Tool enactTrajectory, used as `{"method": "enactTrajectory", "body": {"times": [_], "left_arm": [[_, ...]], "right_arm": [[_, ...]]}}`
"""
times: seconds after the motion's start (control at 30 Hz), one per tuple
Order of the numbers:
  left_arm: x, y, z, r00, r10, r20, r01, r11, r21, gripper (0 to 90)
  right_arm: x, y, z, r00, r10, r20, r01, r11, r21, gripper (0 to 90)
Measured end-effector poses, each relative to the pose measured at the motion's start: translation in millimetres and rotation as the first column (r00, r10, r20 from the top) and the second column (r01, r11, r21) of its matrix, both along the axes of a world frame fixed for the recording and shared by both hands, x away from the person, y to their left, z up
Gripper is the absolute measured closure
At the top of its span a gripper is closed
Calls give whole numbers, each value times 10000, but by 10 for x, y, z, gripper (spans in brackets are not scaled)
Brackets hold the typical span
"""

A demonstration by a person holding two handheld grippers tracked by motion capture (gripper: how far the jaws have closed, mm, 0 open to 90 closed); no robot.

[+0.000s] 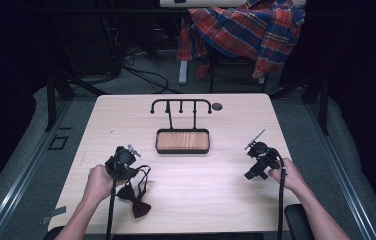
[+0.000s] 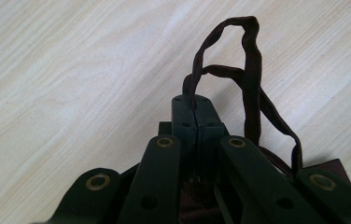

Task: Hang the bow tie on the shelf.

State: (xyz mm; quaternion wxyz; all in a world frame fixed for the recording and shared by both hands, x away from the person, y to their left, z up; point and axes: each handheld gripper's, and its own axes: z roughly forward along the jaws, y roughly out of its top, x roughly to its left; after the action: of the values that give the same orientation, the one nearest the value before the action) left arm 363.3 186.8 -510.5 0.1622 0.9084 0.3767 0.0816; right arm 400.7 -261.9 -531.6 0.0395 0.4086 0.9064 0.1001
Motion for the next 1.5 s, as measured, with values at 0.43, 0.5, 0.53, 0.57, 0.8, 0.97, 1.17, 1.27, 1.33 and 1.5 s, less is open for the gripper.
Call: {"method": "enactTrajectory", "body": {"times": [0.43,0.5,0.53,0.57,0.8,0.97,1.17,1.27,1.33,1.5], "left_arm": [[-89,83,221,9967,249,777,-208,9984,-534,892],[-104,92,272,9944,331,1006,-269,9977,-626,892],[-106,95,289,9936,349,1079,-277,9973,-679,892],[-104,99,305,9931,338,1123,-262,9973,-687,892],[-84,98,388,9870,505,1523,-367,9951,-918,892],[-51,94,420,9855,490,1625,-333,9946,-980,892],[-7,108,473,9799,656,1886,-445,9925,-1139,892],[17,138,515,9710,874,2226,-574,9888,-1380,893],[30,149,525,9686,949,2300,-623,9875,-1451,893],[74,173,539,9658,1045,2371,-703,9864,-1487,893]], "right_arm": [[9,-3,11,9998,143,-136,-145,9998,-168,160],[1,0,-4,10000,0,-52,0,10000,-26,160],[1,1,-5,10000,2,-50,-2,10000,-26,160],[1,2,-5,10000,10,-54,-10,10000,-17,160],[4,1,-9,10000,3,-61,-3,10000,-44,160],[3,5,-15,9999,16,-125,-17,10000,-76,160],[10,2,-1,9998,115,-187,-119,9997,-218,160],[3,6,-13,9999,29,-122,-30,10000,-61,160],[4,6,-14,9999,29,-126,-30,10000,-56,160],[-8,13,-33,9999,-143,-19,143,9998,123,160]]}}
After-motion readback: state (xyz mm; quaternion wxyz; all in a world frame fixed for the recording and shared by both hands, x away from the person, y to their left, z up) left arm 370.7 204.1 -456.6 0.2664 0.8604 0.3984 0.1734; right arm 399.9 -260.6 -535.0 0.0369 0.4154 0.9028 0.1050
